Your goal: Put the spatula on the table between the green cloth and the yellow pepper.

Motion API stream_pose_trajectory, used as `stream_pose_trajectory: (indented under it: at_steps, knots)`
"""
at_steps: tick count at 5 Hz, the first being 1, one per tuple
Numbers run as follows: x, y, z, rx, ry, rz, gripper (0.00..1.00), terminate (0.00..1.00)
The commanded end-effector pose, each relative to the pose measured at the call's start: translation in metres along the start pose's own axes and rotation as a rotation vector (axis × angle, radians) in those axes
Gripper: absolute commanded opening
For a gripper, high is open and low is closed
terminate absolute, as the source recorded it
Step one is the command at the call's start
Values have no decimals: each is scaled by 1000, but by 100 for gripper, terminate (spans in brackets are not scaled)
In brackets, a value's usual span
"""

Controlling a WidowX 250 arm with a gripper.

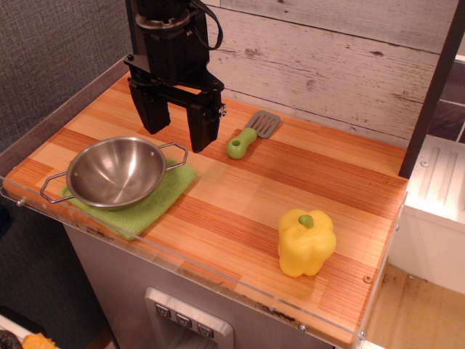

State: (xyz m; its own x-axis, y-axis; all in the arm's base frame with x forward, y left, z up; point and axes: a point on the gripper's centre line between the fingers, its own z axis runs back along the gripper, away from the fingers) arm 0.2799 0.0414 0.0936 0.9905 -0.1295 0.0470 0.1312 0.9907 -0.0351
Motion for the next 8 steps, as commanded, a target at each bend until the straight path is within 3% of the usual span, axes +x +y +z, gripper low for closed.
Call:
stream_pose_trajectory:
  at_steps: [1, 4, 6, 7, 8]
  knots:
    - [0, 0, 0, 0, 0, 0, 100, 0]
    - [58, 0, -37, -15, 0, 146, 100, 0]
    - [96, -8, -76, 43, -25, 153, 100, 0]
    - [101, -5, -85, 58, -21, 145, 100, 0]
    - [100, -4, -84, 47, -29, 145, 0, 0]
